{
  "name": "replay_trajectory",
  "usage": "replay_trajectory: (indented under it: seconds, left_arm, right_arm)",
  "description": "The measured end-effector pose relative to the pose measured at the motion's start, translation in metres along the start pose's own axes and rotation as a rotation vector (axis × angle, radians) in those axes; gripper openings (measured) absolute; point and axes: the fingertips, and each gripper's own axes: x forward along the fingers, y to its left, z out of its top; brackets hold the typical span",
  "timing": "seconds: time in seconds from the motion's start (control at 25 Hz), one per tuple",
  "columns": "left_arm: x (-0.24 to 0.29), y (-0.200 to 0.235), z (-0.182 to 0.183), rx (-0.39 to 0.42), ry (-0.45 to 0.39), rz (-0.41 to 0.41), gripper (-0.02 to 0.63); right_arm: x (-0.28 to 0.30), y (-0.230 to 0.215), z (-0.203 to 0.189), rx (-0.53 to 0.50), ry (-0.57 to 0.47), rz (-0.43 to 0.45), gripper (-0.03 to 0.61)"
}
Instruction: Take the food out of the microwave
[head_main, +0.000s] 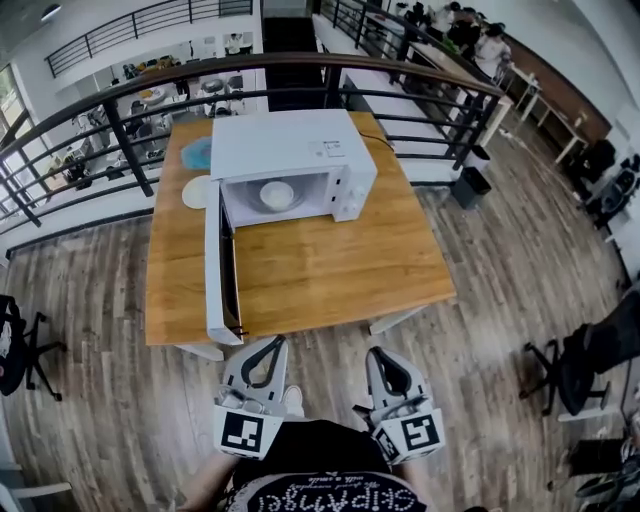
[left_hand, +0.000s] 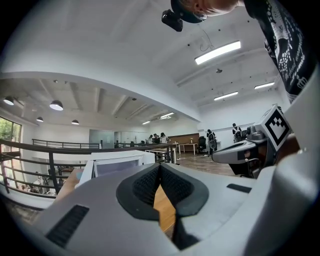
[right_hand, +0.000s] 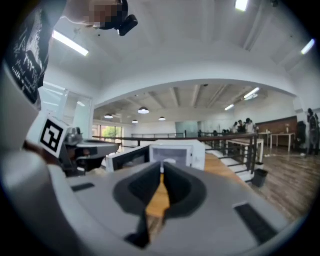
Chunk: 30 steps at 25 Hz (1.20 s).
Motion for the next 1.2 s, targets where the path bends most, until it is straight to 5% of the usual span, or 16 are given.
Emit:
replay_trajectory:
  seconds: [0.72, 1.2]
  left_arm:
    - [0.02, 0.033, -0.019, -0.083, 0.024, 0.018, 0.032]
    - [0.046, 0.046, -0.024, -0.103, 0.033, 0.05, 0.032]
  right_arm:
    - [0.049, 0.008, 0.004, 0.022, -0.006, 0.009, 0.04]
    - [0.085, -0.006, 0.0, 0.036, 0.007, 0.089, 0.04]
